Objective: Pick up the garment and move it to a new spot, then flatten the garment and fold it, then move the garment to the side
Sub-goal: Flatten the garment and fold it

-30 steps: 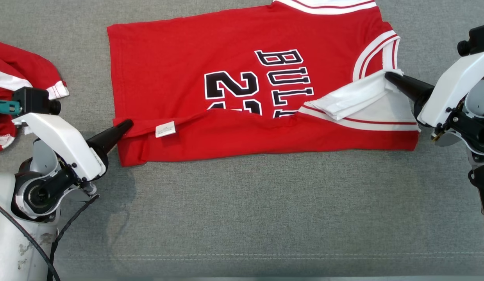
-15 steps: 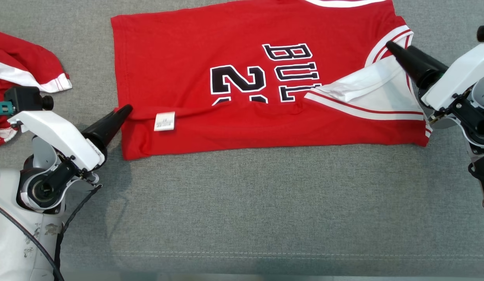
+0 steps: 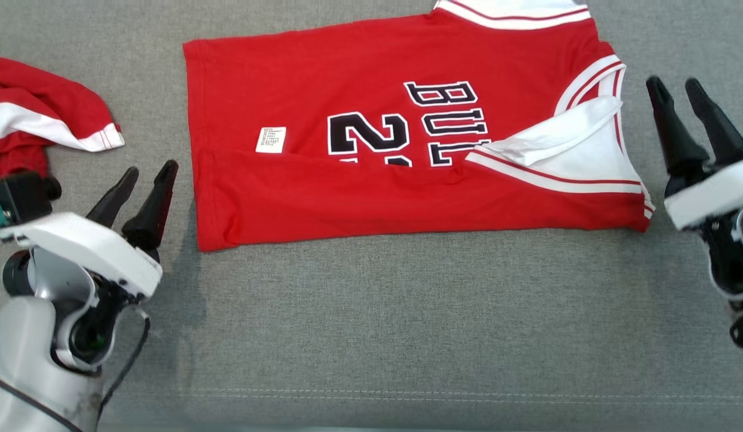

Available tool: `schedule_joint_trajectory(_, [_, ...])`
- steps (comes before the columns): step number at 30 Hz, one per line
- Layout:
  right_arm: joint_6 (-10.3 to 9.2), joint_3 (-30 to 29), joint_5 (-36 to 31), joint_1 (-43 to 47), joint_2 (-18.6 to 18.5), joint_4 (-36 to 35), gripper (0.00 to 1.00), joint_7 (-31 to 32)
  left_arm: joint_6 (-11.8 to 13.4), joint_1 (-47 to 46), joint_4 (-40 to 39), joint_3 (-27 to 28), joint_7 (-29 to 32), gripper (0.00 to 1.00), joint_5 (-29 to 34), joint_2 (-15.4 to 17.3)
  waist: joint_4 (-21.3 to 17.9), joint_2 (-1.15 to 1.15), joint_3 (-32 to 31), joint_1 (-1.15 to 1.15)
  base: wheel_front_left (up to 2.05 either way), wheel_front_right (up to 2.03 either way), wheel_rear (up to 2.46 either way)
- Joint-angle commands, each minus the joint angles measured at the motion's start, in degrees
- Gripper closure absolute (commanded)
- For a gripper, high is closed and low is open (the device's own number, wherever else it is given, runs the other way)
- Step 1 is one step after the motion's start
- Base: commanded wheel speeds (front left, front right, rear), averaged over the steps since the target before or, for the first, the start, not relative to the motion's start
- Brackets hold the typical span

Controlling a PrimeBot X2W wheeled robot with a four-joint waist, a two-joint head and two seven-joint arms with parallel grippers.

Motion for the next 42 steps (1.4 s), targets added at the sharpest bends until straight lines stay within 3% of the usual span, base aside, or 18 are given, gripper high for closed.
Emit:
schedule_joint_trajectory(1, [0.25, 0.53, -3.22, 2.99, -1.05, -1.65, 0.0, -3.81, 1.61, 1.07, -2.82, 1.7, -2.55, 0.0, 3.14, 2.63, -0.28, 0.0, -0.95, 0.0, 0.0, 0.0, 0.0])
schedule_joint_trajectory(8, [0.25, -3.06, -15.82, 10.83, 2.63, -0.78, 0.0, -10.59, 6.54, 8.66, -6.56, -0.69, -9.49, 0.0, 10.35, 0.43, -1.36, 0.0, -3.52, 0.0, 0.0, 0.0, 0.0])
schedule_joint_trajectory(18, [0.25, -8.82, -27.39, 19.37, 9.89, -0.37, 0.0, -11.13, 9.63, 13.96, -4.92, -3.24, -13.68, 0.0, 14.92, -1.03, -2.67, 0.0, -7.5, 0.0, 0.0, 0.0, 0.0])
schedule_joint_trajectory(26, [0.25, -8.78, -29.52, 18.99, 11.97, 1.28, 0.0, -10.22, 9.23, 13.8, -3.7, -4.52, -11.69, 0.0, 14.51, -0.84, -3.62, 0.0, -8.7, 0.0, 0.0, 0.0, 0.0])
schedule_joint_trajectory(42, [0.25, -2.47, -27.17, 9.59, 10.93, 10.43, 0.0, -5.33, 6.16, 7.29, 5.64, -4.66, -8.61, 0.0, 11.19, -0.36, -4.64, 0.0, -7.03, 0.0, 0.0, 0.0, 0.0])
